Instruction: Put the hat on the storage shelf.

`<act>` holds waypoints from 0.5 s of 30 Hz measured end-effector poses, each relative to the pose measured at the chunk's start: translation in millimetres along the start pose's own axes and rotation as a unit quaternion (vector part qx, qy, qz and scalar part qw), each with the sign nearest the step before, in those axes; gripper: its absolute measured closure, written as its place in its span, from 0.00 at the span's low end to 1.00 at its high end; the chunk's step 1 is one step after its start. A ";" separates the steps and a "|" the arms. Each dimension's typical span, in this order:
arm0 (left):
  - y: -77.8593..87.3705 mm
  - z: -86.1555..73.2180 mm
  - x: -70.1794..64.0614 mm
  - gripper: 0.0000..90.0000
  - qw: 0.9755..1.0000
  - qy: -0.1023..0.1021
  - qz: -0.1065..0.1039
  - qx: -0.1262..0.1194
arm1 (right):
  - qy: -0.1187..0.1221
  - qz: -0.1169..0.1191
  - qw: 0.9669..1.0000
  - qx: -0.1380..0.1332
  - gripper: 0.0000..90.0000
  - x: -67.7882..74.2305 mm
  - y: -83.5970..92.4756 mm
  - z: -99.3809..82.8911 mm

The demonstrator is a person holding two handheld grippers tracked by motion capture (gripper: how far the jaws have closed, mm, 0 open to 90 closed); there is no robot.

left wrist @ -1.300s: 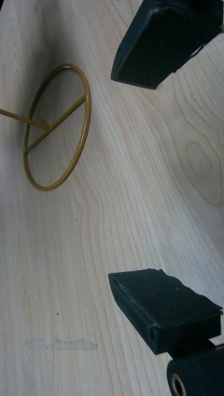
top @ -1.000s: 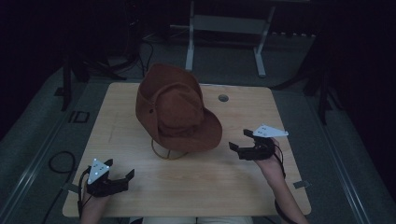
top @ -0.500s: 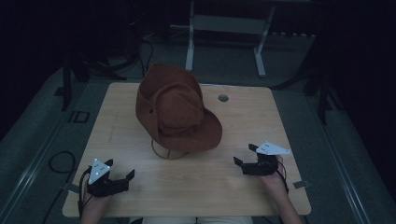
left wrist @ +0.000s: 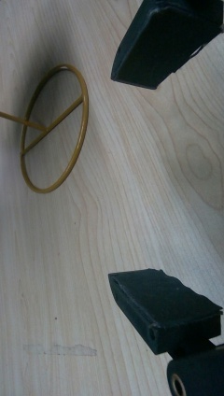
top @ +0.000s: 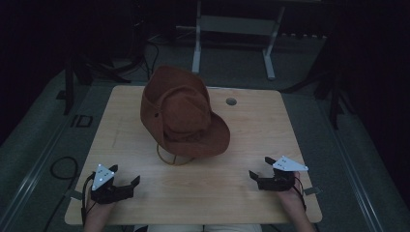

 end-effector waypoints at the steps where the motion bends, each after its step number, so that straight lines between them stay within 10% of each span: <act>1: 0.2 0.0 0.0 0.06 1.000 0.000 -0.001 -0.001 | 0.000 -0.002 1.000 -0.001 0.13 -0.4 1.6 -2.1; 15: 0.5 -1.4 0.3 0.06 1.000 0.000 -0.003 0.000 | 0.000 -0.019 1.000 0.000 0.13 -12.6 7.6 -12.2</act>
Point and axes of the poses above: each handheld gripper's, and its own axes: y roughly backward along the jaws, z roughly out of its top, x roughly to its left, the point moved 6 cm from there along -y, roughly forward along the jaws, and after that the axes turned 12 degrees about x, right-handed, at the moved point
